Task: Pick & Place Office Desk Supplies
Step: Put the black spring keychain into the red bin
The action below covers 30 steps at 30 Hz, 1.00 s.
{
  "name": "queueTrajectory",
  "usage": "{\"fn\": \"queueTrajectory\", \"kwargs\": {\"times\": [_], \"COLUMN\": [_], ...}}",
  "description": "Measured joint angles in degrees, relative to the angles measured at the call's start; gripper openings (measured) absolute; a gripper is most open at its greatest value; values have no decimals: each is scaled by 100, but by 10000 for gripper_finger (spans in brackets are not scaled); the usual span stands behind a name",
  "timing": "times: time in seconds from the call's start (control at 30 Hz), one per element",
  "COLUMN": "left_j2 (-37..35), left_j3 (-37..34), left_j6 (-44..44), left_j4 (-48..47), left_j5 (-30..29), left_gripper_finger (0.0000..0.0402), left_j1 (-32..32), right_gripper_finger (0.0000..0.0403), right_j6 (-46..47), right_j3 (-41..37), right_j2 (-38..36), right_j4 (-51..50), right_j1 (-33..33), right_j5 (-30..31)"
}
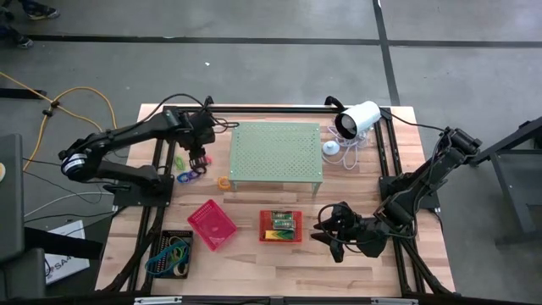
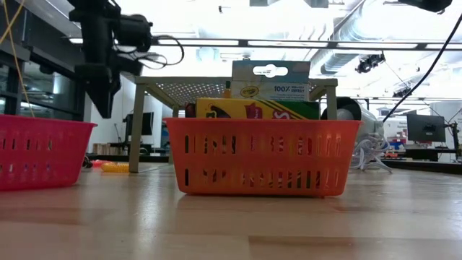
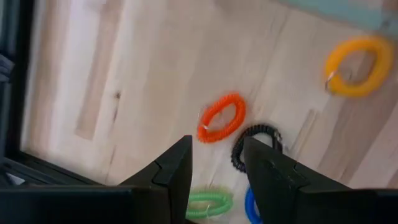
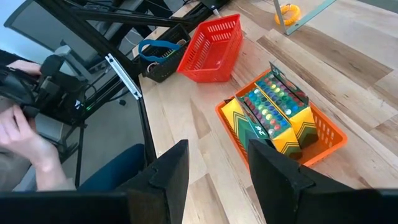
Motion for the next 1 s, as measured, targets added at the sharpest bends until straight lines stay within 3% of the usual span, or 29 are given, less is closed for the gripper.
{"fn": "queueTrajectory", "kwargs": {"times": [0.23, 0.5, 0.63, 1.0], "left_j2": [471, 997, 1016, 875], "left_j3": [-151, -155, -236, -531], "left_j6": [-89, 123, 329, 105], "left_j4": [-35, -328, -294, -148], "left_j5": [176, 779, 1028, 1011], "left_gripper_finger": [138, 138, 138, 138], "left_j1": [-18, -20, -20, -98], "right_gripper_finger": [150, 150, 150, 150], "right_j6": [0, 0, -1, 1], "right_j3": [1, 0, 1, 1], "right_j2": [0, 0, 0, 0], "right_j4": [13, 13, 13, 13], "right_j1": [0, 0, 0, 0], "right_j5": [0, 0, 0, 0]}}
